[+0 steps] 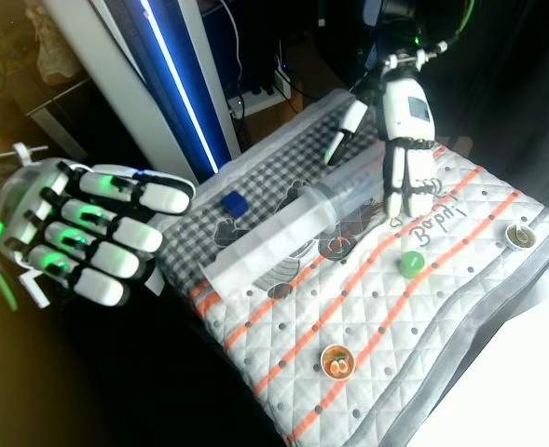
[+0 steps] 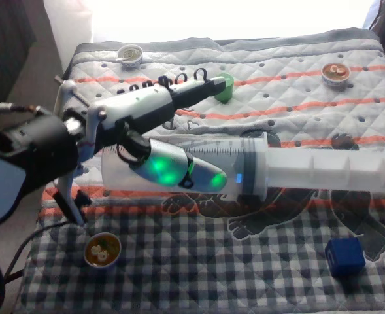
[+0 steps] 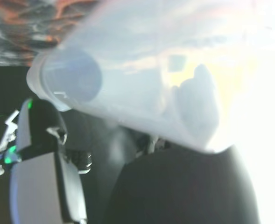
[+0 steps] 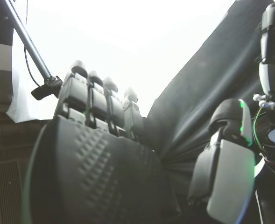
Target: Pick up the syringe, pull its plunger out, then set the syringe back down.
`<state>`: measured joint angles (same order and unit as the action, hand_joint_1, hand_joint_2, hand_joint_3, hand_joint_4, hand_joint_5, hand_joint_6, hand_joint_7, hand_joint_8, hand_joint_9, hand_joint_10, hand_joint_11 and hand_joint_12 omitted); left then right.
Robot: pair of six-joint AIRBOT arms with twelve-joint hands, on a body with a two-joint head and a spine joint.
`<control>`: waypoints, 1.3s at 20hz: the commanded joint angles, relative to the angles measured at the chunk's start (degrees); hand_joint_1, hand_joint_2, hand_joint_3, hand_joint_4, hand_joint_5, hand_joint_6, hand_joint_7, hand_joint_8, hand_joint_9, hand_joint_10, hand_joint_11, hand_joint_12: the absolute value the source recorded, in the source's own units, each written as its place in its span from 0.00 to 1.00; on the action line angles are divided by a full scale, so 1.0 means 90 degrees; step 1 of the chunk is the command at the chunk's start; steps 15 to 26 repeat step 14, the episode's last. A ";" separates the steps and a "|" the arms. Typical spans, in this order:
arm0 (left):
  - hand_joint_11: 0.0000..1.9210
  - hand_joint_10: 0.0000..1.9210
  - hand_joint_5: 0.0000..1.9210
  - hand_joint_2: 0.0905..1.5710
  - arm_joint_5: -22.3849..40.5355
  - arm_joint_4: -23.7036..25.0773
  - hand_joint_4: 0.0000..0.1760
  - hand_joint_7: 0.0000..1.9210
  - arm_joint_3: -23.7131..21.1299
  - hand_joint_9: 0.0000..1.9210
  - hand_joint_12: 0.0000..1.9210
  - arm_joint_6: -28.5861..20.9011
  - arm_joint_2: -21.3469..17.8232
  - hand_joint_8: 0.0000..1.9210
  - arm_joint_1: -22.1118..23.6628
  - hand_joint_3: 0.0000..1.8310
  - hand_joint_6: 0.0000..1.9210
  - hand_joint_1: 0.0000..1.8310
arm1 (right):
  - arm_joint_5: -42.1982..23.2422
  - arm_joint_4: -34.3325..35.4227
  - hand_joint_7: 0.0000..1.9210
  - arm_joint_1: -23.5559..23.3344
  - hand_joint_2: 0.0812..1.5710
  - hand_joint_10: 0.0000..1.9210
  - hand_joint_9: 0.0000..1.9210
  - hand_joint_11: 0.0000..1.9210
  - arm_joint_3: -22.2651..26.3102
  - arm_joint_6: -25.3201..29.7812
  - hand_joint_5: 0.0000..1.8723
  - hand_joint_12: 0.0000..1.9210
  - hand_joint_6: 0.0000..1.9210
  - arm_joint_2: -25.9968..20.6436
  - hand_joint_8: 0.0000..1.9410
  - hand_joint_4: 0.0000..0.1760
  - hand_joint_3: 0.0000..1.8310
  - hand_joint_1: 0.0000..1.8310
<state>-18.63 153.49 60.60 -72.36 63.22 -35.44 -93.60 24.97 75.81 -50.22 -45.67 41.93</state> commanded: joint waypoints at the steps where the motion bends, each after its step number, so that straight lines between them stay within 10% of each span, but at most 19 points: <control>1: 0.00 0.00 0.01 0.51 -0.0992 0.0013 0.74 0.00 -0.0075 0.00 0.01 -0.0015 -0.0106 0.00 -0.0002 0.00 0.00 0.43 | -0.0814 0.0039 0.01 -0.0083 0.53 0.00 0.00 0.00 0.0002 0.0017 0.06 0.00 0.00 -0.0010 0.00 0.44 0.00 0.43; 2: 0.00 0.00 0.04 0.54 -0.1311 0.0104 0.13 0.01 -0.0226 0.00 0.00 -0.0195 -0.0232 0.00 -0.0074 0.01 0.01 0.37 | -0.0814 0.0041 0.02 -0.0091 0.54 0.00 0.00 0.00 0.0016 0.0017 0.06 0.00 0.00 -0.0010 0.00 0.43 0.00 0.41; 3: 0.00 0.01 0.05 0.57 -0.1643 0.0291 0.00 0.04 -0.0359 0.02 0.14 -0.0538 -0.0362 0.00 -0.0142 0.00 0.01 0.34 | -0.0815 0.0041 0.02 -0.0097 0.54 0.00 0.00 0.00 0.0021 0.0017 0.05 0.00 0.00 -0.0010 0.00 0.45 0.00 0.40; 7: 0.00 0.02 0.11 0.67 -0.3228 0.1146 0.21 0.08 -0.0734 0.09 0.43 -0.2677 -0.1019 0.00 -0.0529 0.01 0.01 0.30 | -0.0817 0.0034 0.00 -0.0158 0.56 0.01 0.02 0.03 0.0041 0.0016 0.08 0.01 0.01 -0.0011 0.00 0.33 0.01 0.41; 8: 0.00 0.03 0.13 0.69 -0.3666 0.1279 0.01 0.13 -0.0814 0.13 0.50 -0.3007 -0.1150 0.01 -0.0597 0.01 0.01 0.31 | -0.0817 0.0027 0.01 -0.0181 0.59 0.00 0.03 0.00 0.0040 0.0016 0.09 0.11 0.00 -0.0012 0.01 0.29 0.01 0.38; 10: 0.00 0.03 0.15 0.71 -0.4640 0.1352 0.00 0.17 -0.1038 0.17 0.53 -0.3273 -0.1447 0.01 -0.0722 0.01 0.01 0.31 | -0.0818 -0.0131 0.05 -0.0345 0.60 0.01 0.07 0.00 0.0042 -0.0001 0.11 0.19 0.01 -0.0016 0.01 0.26 0.00 0.38; 11: 0.01 0.02 0.21 0.77 -0.5151 0.1351 0.00 0.26 -0.1171 0.24 0.60 -0.3273 -0.1608 0.01 -0.0778 0.00 0.01 0.35 | -0.0818 -0.0253 0.11 -0.0512 0.68 0.01 0.11 0.00 0.0054 -0.0130 0.18 0.22 0.01 -0.0019 0.01 0.70 0.00 0.37; 14: 0.06 0.00 0.19 0.80 -0.6463 0.1382 0.00 0.23 -0.1401 0.24 0.51 -0.3271 -0.1904 0.00 -0.0865 0.00 0.00 0.29 | -0.0818 -0.0592 0.10 -0.0981 0.64 0.00 0.11 0.00 0.0148 -0.0644 0.13 0.25 0.00 -0.0046 0.00 0.61 0.00 0.39; 26: 0.06 0.00 0.19 0.80 -0.6463 0.1382 0.00 0.23 -0.1401 0.24 0.51 -0.3271 -0.1904 0.00 -0.0865 0.00 0.00 0.29 | -0.0818 -0.0592 0.10 -0.0981 0.64 0.00 0.11 0.00 0.0148 -0.0644 0.13 0.25 0.00 -0.0046 0.00 0.61 0.00 0.39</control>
